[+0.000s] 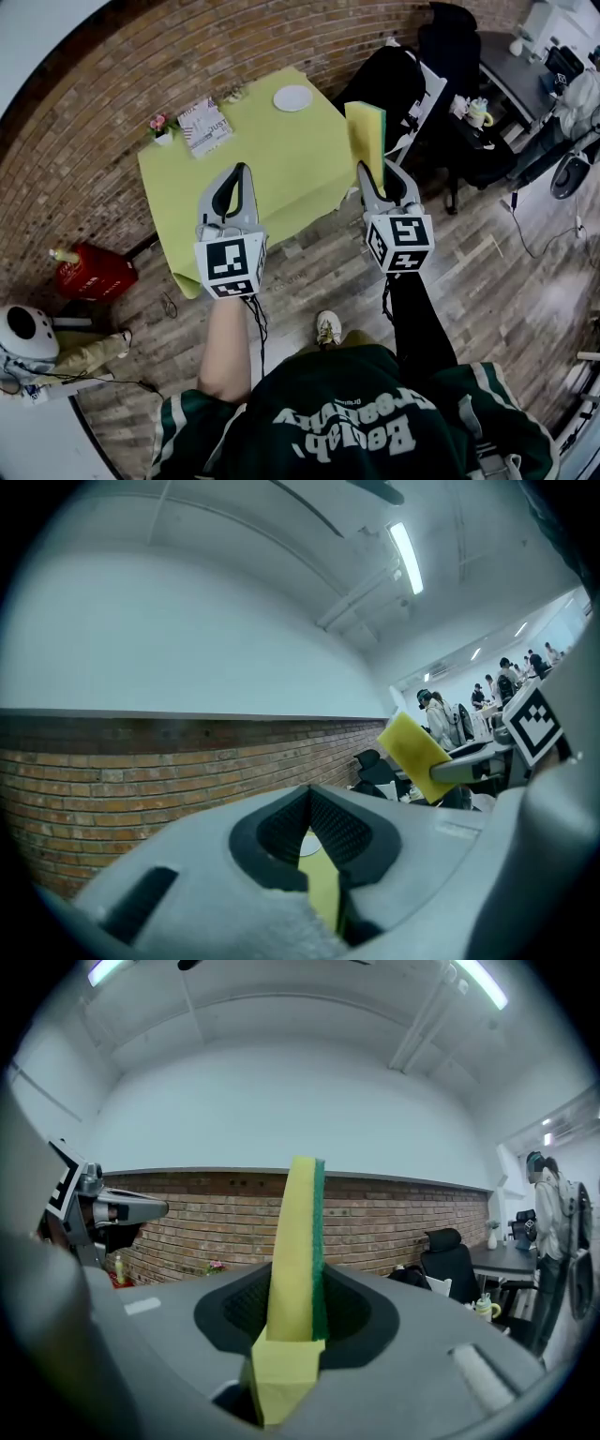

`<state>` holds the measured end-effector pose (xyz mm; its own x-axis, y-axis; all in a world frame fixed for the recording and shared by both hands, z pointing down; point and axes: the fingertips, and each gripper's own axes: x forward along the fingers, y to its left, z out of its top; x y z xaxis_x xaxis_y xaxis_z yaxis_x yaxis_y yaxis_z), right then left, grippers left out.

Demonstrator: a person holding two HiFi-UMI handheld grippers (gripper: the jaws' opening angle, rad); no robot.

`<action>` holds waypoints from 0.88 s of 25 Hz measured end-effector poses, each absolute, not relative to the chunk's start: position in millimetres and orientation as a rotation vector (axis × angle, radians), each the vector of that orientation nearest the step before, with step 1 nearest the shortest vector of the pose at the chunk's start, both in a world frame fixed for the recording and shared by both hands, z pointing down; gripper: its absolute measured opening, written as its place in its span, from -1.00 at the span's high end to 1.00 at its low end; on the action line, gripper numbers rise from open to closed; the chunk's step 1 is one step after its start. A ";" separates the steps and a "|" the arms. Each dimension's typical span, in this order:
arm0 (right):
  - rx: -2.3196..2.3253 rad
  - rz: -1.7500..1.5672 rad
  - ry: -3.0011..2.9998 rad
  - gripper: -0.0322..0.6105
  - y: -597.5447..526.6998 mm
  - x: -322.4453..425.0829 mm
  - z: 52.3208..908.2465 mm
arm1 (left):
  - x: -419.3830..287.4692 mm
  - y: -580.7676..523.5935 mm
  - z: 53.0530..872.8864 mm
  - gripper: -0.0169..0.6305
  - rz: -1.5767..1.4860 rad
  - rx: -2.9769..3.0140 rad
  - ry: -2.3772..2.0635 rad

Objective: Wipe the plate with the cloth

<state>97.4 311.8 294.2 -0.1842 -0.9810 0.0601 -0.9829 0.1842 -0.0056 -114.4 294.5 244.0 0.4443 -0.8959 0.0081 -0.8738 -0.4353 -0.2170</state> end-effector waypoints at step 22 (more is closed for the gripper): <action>1.950 0.026 -2.442 0.47 211.3 105.5 286.4 | -93.5 200.5 234.7 0.92 -0.192 -2.460 1.541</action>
<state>105.5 211.3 286.4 -0.2214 -0.9749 0.0234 -0.9752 0.2214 -0.0026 -93.5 200.5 234.7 0.4378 -0.8990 -0.0120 -0.8687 -0.4195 -0.2635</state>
